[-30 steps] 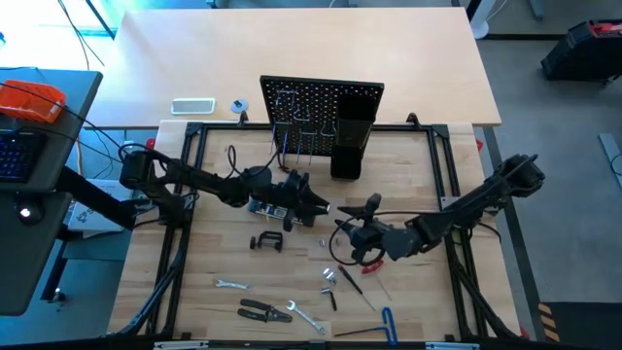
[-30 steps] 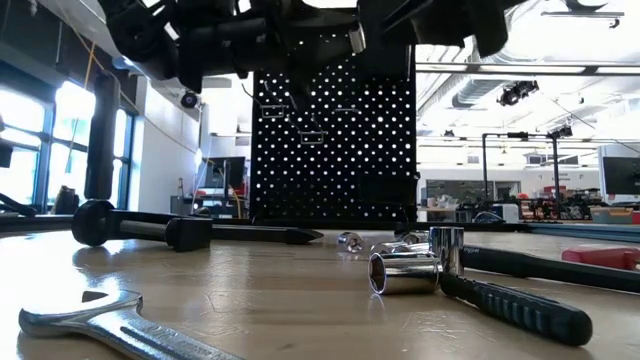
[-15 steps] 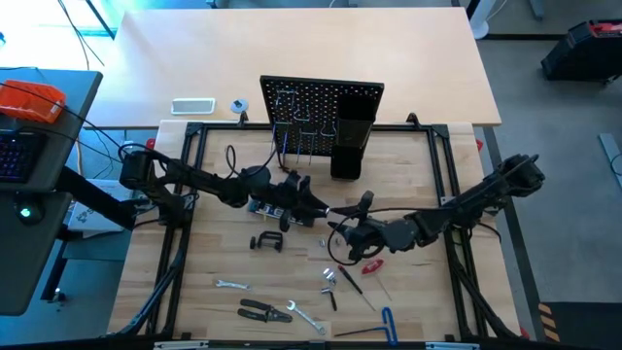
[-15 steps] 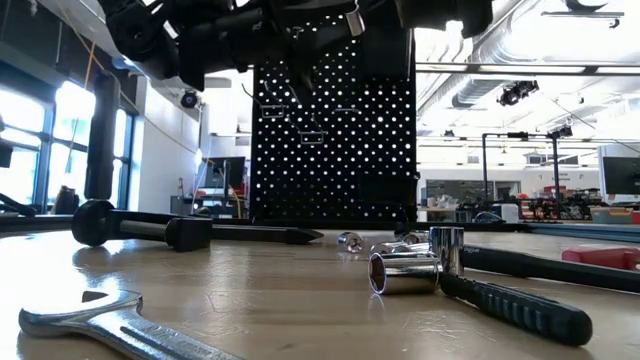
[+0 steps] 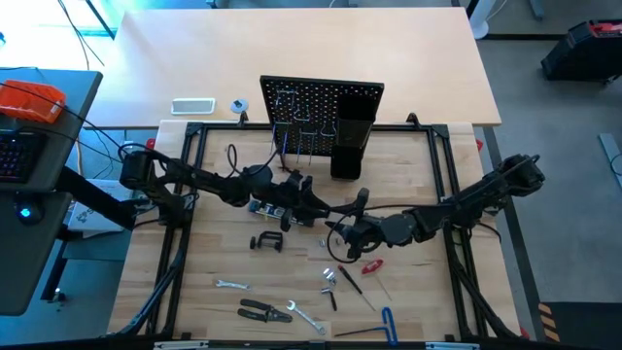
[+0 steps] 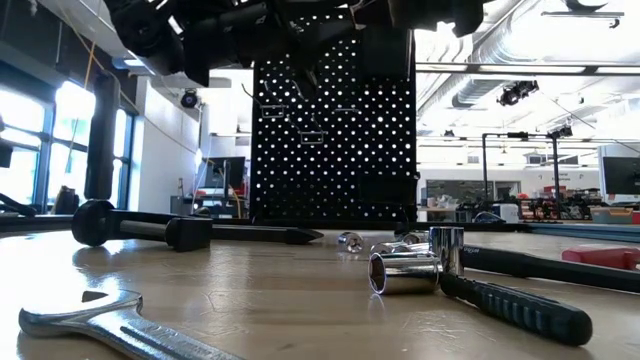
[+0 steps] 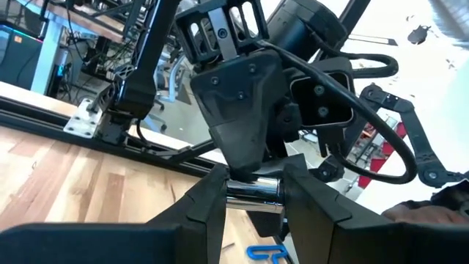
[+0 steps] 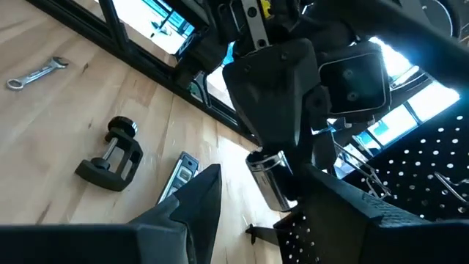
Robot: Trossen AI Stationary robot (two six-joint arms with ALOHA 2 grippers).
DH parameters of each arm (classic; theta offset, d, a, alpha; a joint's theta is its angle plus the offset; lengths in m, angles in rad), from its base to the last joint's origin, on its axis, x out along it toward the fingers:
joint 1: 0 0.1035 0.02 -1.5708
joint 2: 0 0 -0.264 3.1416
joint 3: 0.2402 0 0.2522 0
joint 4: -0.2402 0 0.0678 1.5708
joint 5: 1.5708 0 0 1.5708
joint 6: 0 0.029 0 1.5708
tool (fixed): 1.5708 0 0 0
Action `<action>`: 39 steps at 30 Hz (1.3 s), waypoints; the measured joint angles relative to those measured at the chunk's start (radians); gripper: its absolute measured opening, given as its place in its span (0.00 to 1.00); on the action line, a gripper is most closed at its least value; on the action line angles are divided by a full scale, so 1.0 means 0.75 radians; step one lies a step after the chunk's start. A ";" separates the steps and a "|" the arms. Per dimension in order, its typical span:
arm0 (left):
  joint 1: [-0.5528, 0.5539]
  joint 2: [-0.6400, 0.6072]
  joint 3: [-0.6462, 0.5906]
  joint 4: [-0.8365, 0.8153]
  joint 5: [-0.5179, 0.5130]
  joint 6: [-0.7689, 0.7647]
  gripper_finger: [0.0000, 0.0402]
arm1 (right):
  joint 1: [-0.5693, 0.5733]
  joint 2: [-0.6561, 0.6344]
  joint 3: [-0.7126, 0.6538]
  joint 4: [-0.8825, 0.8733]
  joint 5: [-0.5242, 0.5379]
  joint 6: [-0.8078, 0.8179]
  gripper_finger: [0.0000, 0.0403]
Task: Hang tools onto peg board
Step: Put the top center socket into the bottom peg board bin
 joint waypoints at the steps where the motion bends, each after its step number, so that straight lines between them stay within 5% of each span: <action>1: 0.000 0.004 0.004 0.001 0.000 -0.002 0.26 | -0.002 0.000 0.000 0.001 -0.004 0.000 0.44; 6: 0.000 0.033 0.033 -0.004 -0.001 -0.014 0.26 | -0.015 0.000 0.000 0.002 -0.009 0.000 0.40; 17: 0.012 0.075 0.039 -0.017 0.009 -0.036 0.26 | -0.011 0.049 0.000 0.007 0.042 -0.020 0.15; 29: 0.049 0.073 0.040 -0.004 0.003 0.030 0.34 | 0.003 0.052 0.003 0.007 0.168 0.040 0.15; 39: 0.106 0.036 0.023 -0.047 0.151 0.144 0.48 | 0.023 -0.062 0.000 -0.317 0.201 0.384 0.15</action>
